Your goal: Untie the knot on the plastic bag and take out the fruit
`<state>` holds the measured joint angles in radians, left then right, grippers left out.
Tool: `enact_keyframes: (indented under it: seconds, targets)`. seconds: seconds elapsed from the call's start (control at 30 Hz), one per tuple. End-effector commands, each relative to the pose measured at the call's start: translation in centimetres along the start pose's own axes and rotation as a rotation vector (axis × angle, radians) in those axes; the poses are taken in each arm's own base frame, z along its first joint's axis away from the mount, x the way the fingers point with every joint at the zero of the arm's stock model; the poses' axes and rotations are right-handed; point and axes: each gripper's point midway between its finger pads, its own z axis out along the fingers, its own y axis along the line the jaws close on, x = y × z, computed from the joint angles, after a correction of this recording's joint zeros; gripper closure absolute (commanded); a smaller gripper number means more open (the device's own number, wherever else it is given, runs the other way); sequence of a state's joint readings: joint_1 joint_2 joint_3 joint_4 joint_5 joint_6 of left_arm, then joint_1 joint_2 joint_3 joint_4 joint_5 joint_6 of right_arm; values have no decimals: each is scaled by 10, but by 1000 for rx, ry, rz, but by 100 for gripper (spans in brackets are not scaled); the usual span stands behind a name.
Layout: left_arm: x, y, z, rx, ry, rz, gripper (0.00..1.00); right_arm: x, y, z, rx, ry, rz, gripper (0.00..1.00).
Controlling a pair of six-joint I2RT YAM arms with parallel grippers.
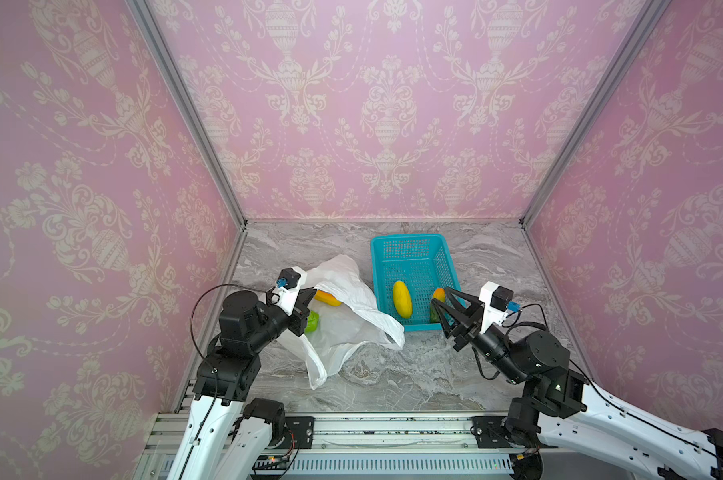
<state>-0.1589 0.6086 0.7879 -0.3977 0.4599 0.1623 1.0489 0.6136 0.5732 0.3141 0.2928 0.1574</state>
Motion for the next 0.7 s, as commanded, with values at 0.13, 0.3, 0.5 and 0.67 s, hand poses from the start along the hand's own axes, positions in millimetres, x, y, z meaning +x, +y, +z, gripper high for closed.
enact_keyframes:
  seconds: [0.13,0.3,0.5,0.67]
  targets:
    - [-1,6,-1,-28,-7,-11,100,105,78,63,-178,309,-205,54]
    - [-1,5,-1,-25,-9,-12,100,180,101,109,-214,447,-197,58]
    - [-3,4,-2,-22,-14,-12,100,253,118,143,-250,564,-162,64]
    - [-3,4,-2,-18,-17,-14,100,292,121,169,-231,622,-167,65]
